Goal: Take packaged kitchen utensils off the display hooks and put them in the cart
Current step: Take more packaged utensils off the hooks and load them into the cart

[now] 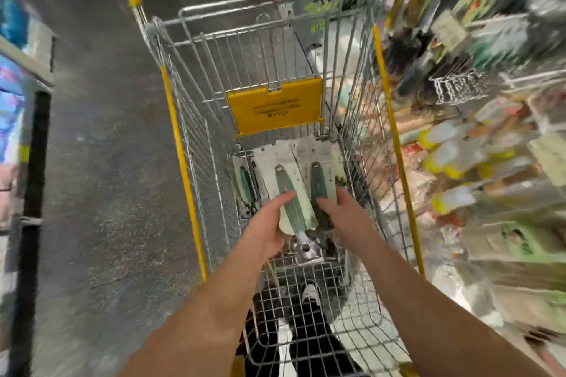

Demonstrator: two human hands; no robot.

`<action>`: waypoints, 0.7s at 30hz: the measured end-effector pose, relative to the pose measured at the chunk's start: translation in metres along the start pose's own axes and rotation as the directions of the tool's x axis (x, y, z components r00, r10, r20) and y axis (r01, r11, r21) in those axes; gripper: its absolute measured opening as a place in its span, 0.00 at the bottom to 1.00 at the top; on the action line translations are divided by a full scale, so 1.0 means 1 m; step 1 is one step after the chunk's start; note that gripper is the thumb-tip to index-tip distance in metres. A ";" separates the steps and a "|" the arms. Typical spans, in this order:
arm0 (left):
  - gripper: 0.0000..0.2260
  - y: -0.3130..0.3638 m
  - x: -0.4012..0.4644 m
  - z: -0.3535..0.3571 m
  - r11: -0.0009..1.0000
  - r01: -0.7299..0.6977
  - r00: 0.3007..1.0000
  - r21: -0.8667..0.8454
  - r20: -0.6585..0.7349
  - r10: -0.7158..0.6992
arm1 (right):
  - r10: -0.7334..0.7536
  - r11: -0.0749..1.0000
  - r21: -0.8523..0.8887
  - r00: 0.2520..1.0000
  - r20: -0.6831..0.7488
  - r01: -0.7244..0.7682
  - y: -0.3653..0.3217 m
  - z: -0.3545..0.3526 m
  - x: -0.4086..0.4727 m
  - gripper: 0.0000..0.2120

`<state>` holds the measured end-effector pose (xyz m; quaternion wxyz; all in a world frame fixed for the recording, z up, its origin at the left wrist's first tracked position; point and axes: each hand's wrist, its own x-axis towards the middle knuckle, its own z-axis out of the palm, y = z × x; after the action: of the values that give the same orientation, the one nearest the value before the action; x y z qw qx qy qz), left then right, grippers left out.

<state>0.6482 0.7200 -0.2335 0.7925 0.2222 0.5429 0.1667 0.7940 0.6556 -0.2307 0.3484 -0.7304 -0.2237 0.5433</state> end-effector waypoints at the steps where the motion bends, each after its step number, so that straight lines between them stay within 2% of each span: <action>1: 0.16 0.002 -0.011 0.001 1.000 -0.018 1.000 0.018 0.006 0.018 | -0.019 0.999 0.037 1.000 0.004 0.019 -0.006 -0.001 -0.014 0.19; 2: 0.21 0.003 -0.020 0.002 0.999 -0.026 1.000 0.032 0.013 0.026 | -0.036 0.997 0.066 0.999 0.008 0.035 -0.010 -0.003 -0.026 0.16; 4: 0.28 0.004 -0.040 0.005 0.999 -0.030 0.999 0.045 0.042 0.029 | -0.042 0.993 0.106 0.999 0.005 0.042 -0.014 -0.005 -0.047 0.19; 7: 0.16 0.003 -0.077 0.010 0.999 -0.034 0.998 0.008 0.062 0.034 | -0.103 0.984 0.136 0.993 -0.059 0.111 -0.018 -0.002 -0.088 0.27; 9: 0.14 -0.001 -0.097 0.010 1.000 -0.012 0.993 -0.012 0.118 0.013 | -0.151 0.982 0.098 0.982 -0.116 0.163 -0.015 0.000 -0.107 0.31; 11: 0.17 -0.008 -0.128 0.006 0.999 -0.009 0.979 0.040 0.204 0.001 | -0.215 0.972 0.066 0.966 -0.141 0.226 -0.006 0.008 -0.138 0.25; 14: 0.12 -0.023 -0.172 0.000 0.996 -0.023 0.961 0.083 0.276 -0.001 | -0.239 0.963 0.083 0.954 -0.183 0.257 -0.001 0.017 -0.189 0.09; 15: 0.13 -0.028 -0.184 -0.001 0.994 -0.037 0.954 0.102 0.300 0.005 | -0.243 0.963 0.067 0.951 -0.194 0.259 0.003 0.018 -0.203 0.07; 16: 0.15 -0.032 -0.196 0.000 0.990 -0.044 0.950 0.131 0.313 0.000 | -0.242 0.965 0.044 0.944 -0.225 0.258 0.004 0.019 -0.219 0.08; 19: 0.18 -0.042 -0.223 0.012 0.969 -0.078 0.938 0.237 0.345 -0.009 | -0.260 0.959 0.034 0.923 -0.282 0.281 0.012 0.009 -0.259 0.24; 21: 0.17 -0.048 -0.242 0.027 0.958 -0.132 0.916 0.256 0.402 0.019 | -0.254 0.959 0.035 0.912 -0.321 0.280 0.012 -0.002 -0.291 0.21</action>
<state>0.5884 0.5522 -0.0600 0.8394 0.3813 0.3807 0.0714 0.7048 0.4416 -0.0536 0.4792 -0.7552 -0.2415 0.3764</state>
